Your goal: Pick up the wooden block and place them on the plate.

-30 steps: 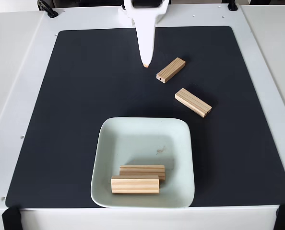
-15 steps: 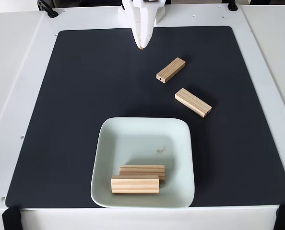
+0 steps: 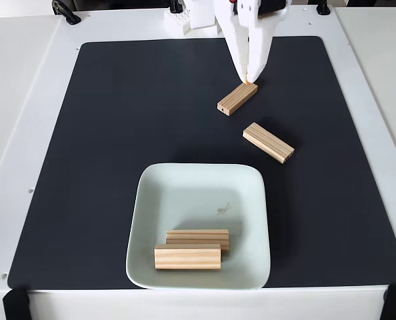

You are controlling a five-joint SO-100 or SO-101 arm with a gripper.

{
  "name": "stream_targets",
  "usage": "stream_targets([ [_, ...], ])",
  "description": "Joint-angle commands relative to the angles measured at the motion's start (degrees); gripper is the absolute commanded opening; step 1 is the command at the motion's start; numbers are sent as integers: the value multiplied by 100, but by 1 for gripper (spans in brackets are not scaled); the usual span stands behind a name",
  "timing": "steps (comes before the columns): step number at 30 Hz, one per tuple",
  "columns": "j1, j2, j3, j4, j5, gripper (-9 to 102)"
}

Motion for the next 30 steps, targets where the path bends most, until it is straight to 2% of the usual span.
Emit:
stream_targets([
  [1,18,-290,-650,88,-2276,0],
  [6,18,-694,-1107,114,-5212,0],
  [8,9,-817,-1099,176,-5801,0],
  [16,-202,-1230,-1099,176,-6152,1],
  [24,-176,-1652,-1099,176,-6706,37],
  [27,-167,-1854,-1178,132,-6820,45],
  [30,-158,-1969,-1204,97,-6987,48],
])
